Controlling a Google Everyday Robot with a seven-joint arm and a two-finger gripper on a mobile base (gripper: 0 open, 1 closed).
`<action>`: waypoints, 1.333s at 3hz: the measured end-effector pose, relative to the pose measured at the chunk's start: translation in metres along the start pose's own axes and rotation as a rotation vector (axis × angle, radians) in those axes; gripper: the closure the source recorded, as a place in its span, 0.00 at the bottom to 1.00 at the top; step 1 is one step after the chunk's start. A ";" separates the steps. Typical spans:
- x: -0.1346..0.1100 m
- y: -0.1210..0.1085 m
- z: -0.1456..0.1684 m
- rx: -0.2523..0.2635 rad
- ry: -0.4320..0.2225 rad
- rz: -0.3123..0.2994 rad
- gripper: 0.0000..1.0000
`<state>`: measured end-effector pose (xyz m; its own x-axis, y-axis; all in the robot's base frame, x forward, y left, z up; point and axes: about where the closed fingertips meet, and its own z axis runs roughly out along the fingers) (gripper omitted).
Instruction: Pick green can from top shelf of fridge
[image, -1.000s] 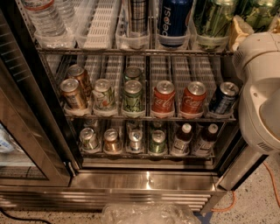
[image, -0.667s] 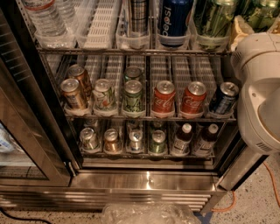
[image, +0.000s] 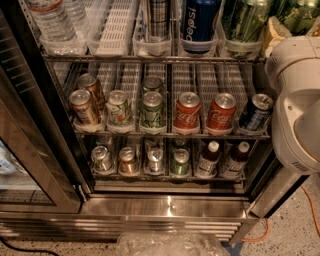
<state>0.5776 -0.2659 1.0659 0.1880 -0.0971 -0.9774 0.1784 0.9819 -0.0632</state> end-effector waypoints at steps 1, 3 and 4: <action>-0.008 -0.004 0.005 0.010 -0.039 -0.006 1.00; -0.016 -0.007 0.008 0.013 -0.071 -0.010 1.00; -0.013 -0.005 -0.001 -0.005 -0.058 -0.007 1.00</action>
Offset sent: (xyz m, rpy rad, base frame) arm 0.0064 -0.0096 0.0239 -0.0270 -0.0935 -0.0182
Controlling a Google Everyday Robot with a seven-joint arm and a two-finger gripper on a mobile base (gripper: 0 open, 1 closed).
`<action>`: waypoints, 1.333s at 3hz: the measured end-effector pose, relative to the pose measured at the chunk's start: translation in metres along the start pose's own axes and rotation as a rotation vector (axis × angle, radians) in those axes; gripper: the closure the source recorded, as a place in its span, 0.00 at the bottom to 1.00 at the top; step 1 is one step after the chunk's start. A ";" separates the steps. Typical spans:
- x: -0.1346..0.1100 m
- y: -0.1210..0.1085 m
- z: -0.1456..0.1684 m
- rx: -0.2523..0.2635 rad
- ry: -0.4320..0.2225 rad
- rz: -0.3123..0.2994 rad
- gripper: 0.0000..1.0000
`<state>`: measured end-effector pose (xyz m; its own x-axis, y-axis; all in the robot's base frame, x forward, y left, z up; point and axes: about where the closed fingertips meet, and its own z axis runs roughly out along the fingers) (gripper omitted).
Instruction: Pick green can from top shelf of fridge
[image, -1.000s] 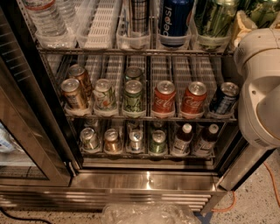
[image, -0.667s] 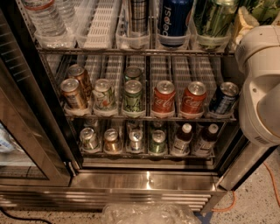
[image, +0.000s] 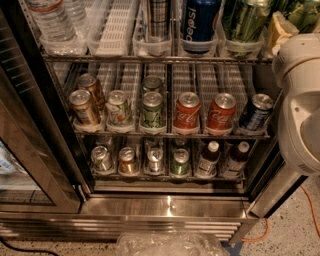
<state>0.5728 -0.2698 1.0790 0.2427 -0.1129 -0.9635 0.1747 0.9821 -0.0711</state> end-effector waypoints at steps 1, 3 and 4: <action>0.001 0.002 -0.010 -0.023 0.008 -0.001 1.00; -0.003 0.009 -0.018 -0.069 -0.018 -0.019 1.00; -0.008 0.013 -0.023 -0.097 -0.041 -0.041 1.00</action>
Offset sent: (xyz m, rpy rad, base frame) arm -0.0213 0.0106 -0.0066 -0.0376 0.0043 0.0645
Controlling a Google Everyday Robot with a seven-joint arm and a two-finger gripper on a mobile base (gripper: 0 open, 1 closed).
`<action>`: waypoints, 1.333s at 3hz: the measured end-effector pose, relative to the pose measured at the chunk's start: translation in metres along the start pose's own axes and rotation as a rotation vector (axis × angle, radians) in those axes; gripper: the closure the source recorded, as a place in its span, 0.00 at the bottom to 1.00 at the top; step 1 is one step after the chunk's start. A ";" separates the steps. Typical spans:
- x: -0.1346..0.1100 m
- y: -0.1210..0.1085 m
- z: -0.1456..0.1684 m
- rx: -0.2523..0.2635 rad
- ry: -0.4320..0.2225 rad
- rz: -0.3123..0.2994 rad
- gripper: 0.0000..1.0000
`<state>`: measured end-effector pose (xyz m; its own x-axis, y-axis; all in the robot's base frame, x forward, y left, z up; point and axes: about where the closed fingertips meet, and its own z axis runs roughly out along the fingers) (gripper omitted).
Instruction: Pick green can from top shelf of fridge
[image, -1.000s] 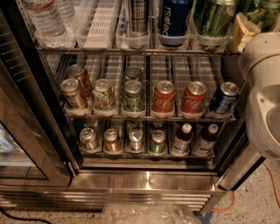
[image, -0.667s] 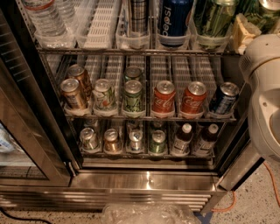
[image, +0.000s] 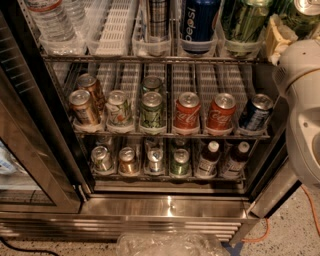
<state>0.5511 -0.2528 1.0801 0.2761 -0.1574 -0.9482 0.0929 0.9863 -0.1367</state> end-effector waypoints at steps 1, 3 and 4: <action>-0.004 0.007 -0.009 -0.036 -0.003 -0.013 1.00; -0.026 0.014 -0.021 -0.085 -0.057 -0.006 1.00; -0.044 0.014 -0.024 -0.101 -0.106 0.006 1.00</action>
Offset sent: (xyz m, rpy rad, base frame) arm -0.0326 0.0224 0.0063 -0.0618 -0.0058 0.1031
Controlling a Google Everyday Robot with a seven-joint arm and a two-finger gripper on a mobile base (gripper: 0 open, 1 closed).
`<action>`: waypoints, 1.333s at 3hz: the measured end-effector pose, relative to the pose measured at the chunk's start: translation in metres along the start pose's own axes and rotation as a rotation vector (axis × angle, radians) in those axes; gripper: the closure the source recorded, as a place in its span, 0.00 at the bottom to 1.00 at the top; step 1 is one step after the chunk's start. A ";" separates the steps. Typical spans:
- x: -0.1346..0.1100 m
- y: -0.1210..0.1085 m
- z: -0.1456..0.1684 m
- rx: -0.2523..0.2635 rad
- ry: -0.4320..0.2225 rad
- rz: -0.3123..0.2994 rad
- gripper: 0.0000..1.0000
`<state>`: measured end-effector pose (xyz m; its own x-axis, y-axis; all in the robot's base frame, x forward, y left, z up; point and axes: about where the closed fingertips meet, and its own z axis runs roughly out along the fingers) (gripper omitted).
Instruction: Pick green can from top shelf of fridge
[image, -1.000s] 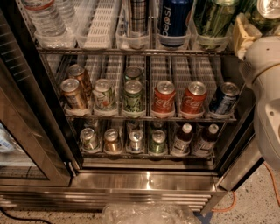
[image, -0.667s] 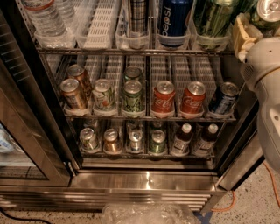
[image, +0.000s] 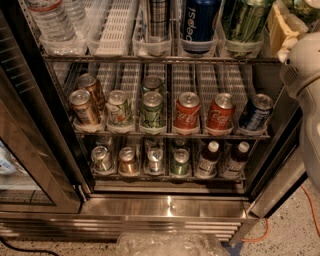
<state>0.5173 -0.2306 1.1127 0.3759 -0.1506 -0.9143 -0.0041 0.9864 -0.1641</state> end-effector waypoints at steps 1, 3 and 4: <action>-0.011 -0.005 -0.005 -0.032 -0.002 0.007 1.00; -0.004 -0.006 -0.041 -0.134 0.176 0.097 1.00; -0.009 0.054 -0.041 -0.278 0.266 0.172 1.00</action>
Offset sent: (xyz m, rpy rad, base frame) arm -0.0507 0.0008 -0.0248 -0.0492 0.2520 0.1849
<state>0.4757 -0.1791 1.0970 0.0956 -0.0323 -0.9949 -0.3095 0.9490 -0.0606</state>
